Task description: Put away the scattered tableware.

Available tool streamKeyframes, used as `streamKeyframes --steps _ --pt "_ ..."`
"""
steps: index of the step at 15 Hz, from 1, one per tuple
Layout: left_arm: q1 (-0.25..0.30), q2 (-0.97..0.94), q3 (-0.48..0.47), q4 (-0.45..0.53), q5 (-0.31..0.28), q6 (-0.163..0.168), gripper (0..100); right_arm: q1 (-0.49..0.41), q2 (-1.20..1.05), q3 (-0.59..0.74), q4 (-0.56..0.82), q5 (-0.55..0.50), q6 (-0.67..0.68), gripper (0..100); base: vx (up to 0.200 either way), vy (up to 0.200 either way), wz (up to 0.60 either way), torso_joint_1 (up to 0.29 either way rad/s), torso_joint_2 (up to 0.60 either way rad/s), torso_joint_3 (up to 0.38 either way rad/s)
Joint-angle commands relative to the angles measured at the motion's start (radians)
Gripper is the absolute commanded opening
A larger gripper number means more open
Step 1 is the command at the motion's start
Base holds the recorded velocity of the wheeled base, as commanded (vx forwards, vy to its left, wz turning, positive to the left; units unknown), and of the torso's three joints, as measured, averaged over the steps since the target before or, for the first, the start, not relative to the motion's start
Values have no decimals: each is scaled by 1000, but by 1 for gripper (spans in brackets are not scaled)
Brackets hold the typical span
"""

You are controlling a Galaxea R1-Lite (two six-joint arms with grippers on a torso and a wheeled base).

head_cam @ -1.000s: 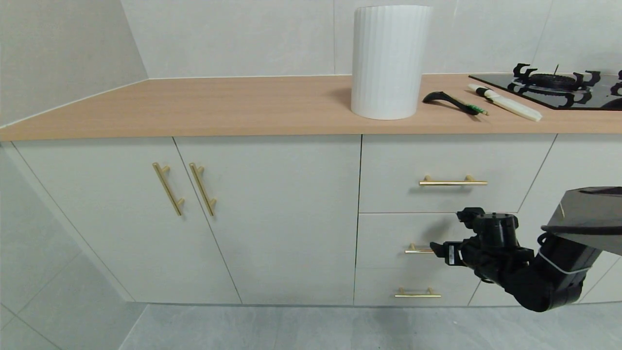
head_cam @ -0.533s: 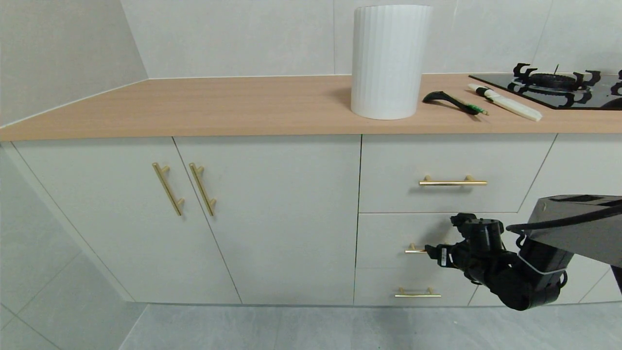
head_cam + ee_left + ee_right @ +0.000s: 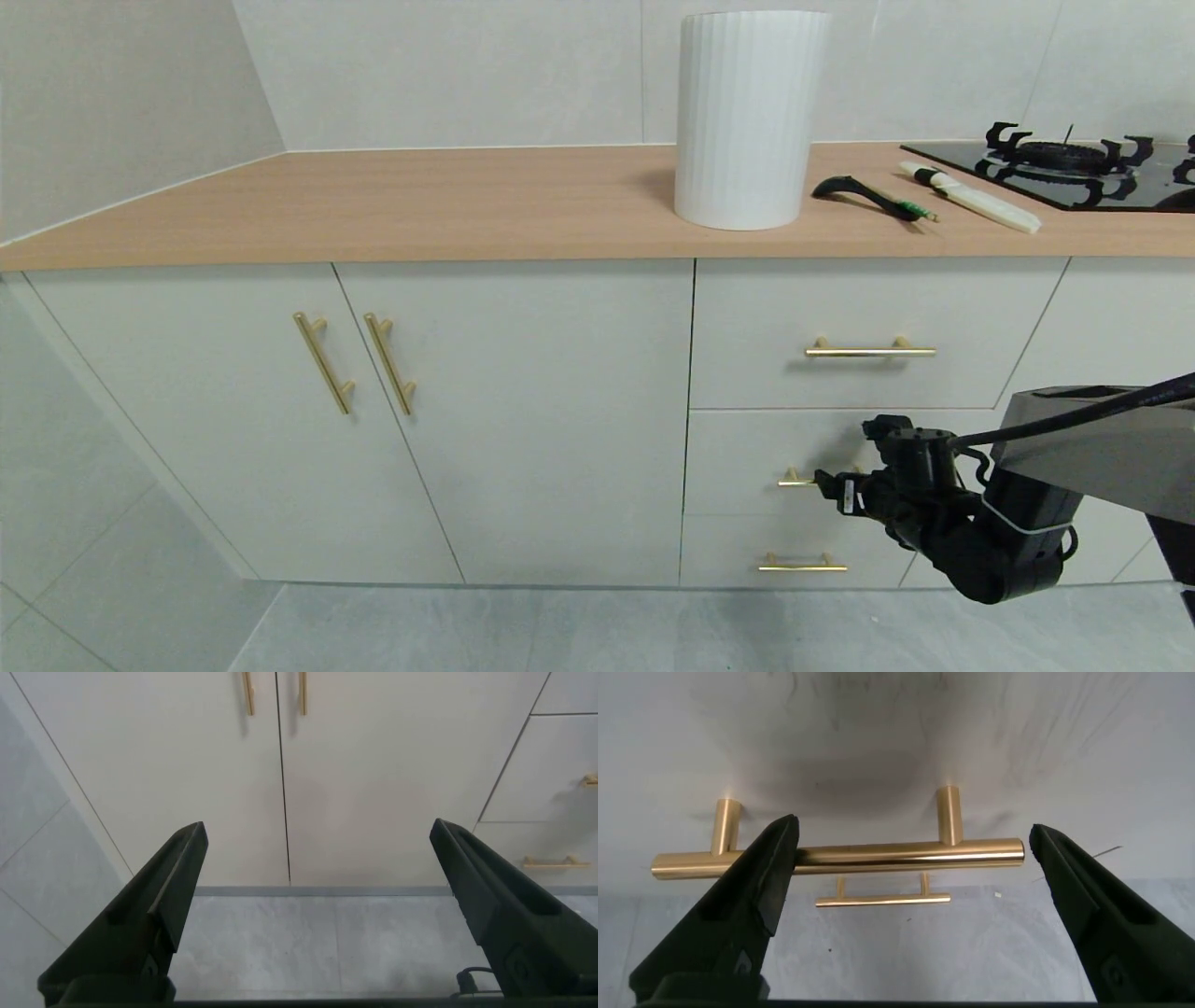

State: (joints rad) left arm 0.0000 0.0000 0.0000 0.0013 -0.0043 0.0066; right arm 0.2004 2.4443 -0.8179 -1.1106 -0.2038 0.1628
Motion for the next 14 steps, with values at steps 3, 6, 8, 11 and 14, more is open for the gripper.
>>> streamKeyframes --steps 3,6,8,11,14 --pt "0 0 0 0 0 1 100 1 1 2 6 0 -2 100 0 0 0 0 0 0" --pt "0 0 0 0 0 1 100 -1 -5 9 14 0 -3 100 0 0 0 0 0 0" --pt "0 0 0 0 0 0 100 1 -5 19 15 0 -5 100 0 0 0 0 0 0" --pt "0 0 0 0 0 1 100 1 -7 28 14 0 -17 100 0 0 0 0 0 0" --pt "0 0 0 0 0 0 100 1 -14 40 15 0 -19 100 0 0 0 0 0 0"
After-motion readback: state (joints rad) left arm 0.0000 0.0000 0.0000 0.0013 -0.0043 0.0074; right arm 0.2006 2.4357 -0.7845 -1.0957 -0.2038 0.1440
